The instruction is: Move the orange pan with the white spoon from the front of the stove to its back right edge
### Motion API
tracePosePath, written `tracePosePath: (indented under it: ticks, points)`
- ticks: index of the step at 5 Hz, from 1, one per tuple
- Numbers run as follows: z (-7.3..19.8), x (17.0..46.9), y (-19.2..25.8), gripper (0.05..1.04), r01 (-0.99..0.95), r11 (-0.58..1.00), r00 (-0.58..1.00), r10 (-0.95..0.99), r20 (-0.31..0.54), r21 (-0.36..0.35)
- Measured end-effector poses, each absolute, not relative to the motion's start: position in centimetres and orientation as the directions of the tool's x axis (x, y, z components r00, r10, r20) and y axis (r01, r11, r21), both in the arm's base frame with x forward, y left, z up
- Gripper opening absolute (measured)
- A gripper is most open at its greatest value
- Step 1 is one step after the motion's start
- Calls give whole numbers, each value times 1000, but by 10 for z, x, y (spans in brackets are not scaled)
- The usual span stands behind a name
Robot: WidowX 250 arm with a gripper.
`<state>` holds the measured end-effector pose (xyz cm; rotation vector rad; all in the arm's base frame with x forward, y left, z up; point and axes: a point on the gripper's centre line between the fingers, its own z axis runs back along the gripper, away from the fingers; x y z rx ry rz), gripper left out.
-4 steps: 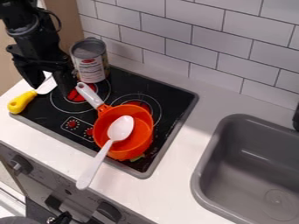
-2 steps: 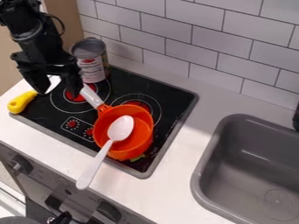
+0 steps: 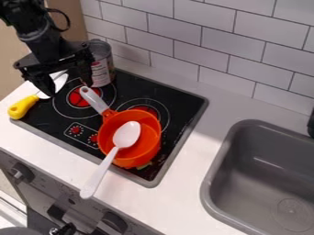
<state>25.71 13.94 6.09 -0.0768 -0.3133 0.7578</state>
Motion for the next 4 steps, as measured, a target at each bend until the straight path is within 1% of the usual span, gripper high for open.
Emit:
tracePosePath:
  ticks: [1, 2, 4]
  points:
    - [47, 265, 136, 991, -810, 571, 537, 813, 226, -131]
    - [41, 270, 135, 991, -854, 508, 475, 850, 226, -114]
    - [34, 267, 138, 991, -899, 422, 396, 898, 192, -117]
